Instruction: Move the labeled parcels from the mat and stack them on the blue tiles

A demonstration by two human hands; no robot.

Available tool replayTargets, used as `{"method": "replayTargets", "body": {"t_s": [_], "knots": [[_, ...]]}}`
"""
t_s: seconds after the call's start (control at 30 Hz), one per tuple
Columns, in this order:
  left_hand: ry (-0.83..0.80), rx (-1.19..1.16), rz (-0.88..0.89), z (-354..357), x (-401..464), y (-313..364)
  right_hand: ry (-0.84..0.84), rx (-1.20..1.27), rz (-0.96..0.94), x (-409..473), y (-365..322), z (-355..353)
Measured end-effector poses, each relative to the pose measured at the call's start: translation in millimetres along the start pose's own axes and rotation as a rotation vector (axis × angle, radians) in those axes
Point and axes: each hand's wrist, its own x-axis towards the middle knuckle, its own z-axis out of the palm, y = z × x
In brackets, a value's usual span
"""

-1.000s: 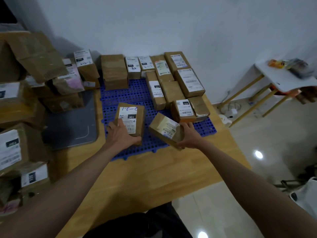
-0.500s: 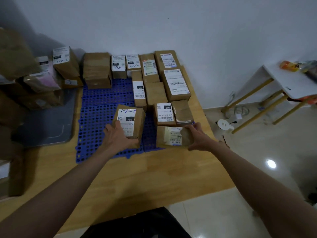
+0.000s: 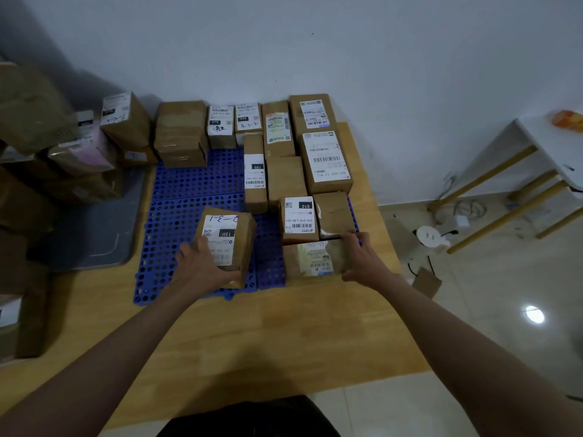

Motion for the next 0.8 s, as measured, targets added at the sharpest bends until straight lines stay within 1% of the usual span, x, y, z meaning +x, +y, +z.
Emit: {"method": "replayTargets", "body": {"t_s": [0.13,0.3,0.6,0.8], "knots": [[0.003,0.019,0.004,2,0,2,0.062,-0.025,0.047,-2,-7,4],[0.005,0.008,0.020,5,1,0,0.080,-0.069,0.092,-1,-20,10],[0.014,0.012,0.010,6,-3,-10,0.080,-0.102,0.136,3,-27,8],[0.012,0.014,0.021,4,-4,-9,0.041,-0.155,0.152,1,-34,6]]}}
